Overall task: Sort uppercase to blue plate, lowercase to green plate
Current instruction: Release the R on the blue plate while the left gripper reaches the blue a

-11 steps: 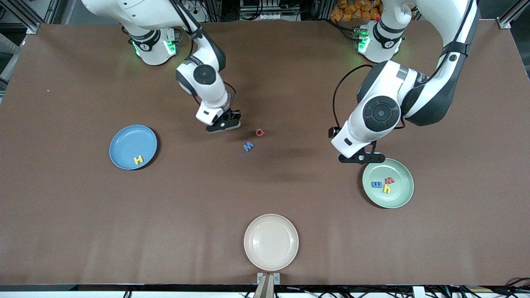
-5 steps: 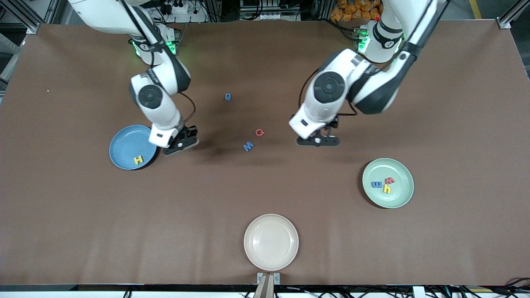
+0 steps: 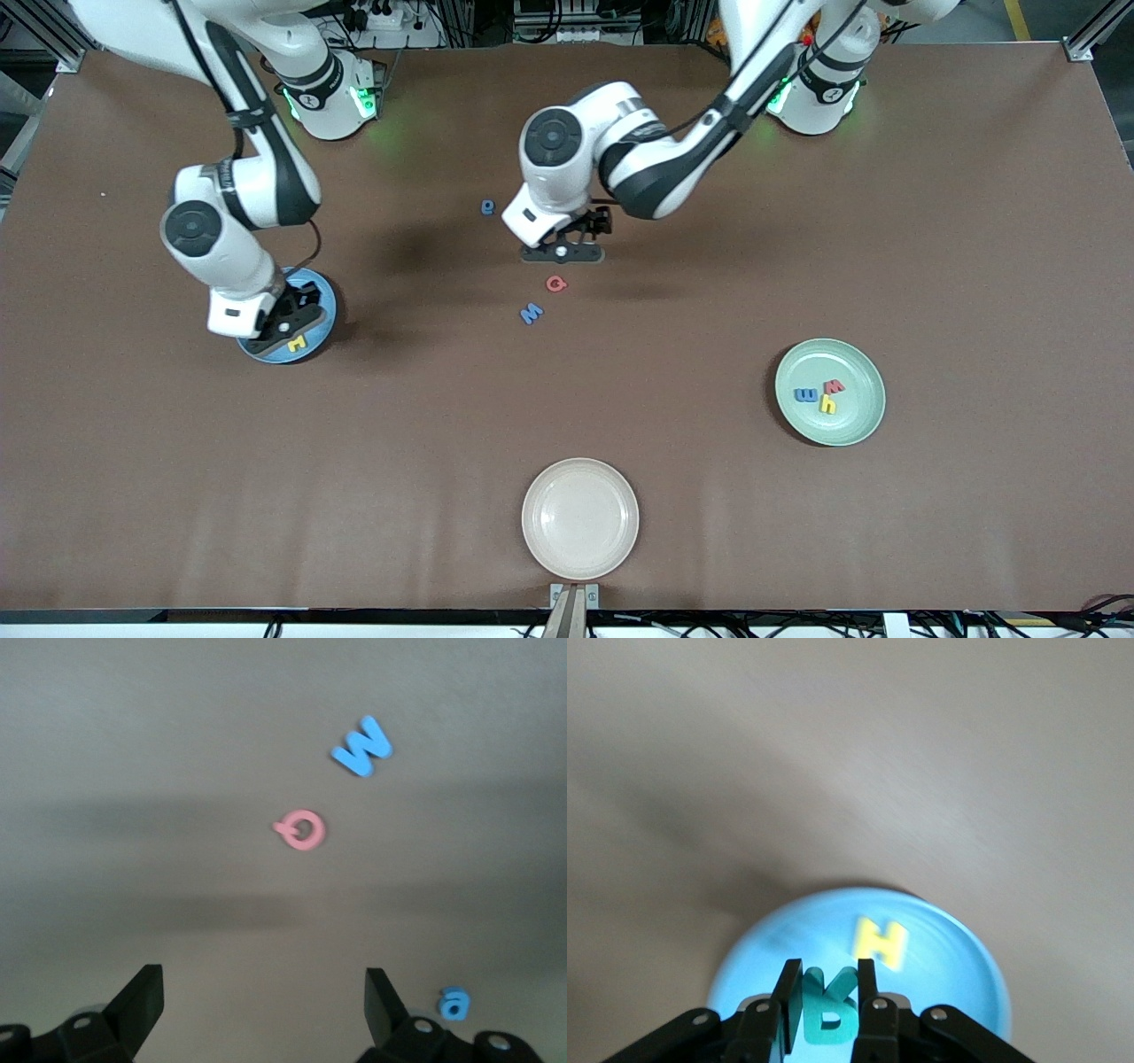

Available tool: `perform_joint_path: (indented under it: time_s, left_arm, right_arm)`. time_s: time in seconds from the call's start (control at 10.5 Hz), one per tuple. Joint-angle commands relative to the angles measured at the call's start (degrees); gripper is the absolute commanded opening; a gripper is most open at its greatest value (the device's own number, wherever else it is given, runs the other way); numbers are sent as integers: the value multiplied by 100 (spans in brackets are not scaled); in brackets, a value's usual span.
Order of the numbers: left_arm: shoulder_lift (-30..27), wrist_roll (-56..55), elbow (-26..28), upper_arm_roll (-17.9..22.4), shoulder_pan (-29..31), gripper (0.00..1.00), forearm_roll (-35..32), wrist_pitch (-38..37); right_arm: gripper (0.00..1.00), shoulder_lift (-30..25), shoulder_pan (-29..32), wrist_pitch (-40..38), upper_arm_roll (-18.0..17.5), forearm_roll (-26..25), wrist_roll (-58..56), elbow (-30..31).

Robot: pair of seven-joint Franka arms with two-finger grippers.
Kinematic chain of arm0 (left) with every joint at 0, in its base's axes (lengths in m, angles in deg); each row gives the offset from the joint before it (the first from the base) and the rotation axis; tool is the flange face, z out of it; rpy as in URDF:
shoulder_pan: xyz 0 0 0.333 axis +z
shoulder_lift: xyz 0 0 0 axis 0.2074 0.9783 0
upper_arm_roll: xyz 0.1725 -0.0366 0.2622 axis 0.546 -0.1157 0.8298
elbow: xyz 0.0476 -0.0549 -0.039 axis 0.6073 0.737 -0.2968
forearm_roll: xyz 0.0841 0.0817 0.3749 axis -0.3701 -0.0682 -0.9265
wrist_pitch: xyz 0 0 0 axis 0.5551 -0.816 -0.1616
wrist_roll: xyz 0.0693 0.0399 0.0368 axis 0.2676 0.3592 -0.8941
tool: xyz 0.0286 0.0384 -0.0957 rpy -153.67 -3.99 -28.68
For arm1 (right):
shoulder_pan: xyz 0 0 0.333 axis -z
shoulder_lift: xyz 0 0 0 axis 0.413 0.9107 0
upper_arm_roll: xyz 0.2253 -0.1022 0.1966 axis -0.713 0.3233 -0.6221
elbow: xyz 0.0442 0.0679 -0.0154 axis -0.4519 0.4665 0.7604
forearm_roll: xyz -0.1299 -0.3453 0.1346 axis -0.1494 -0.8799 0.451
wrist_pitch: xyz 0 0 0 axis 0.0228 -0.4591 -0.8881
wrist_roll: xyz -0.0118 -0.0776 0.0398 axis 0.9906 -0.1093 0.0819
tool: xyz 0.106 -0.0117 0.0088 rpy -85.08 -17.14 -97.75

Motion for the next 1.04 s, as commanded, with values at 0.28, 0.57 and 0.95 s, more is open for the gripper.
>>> perform_joint_path:
  time_s: [0.28,0.57,0.95]
  left_arm:
    - [1294,-947,-1556,952,-1593,100,-95,34]
    - [1541,-1282,-1576,997,-1884,100,-86,648]
    - [1778,-1353,-1540,988,-2122,100,-86,870]
  right_arm:
    - [29,-51,384,66,421,-20,-417,589]
    - [56,-24,411,243,422,-20,-373,775]
    - [56,-112,271,-124,404,548,-338,714]
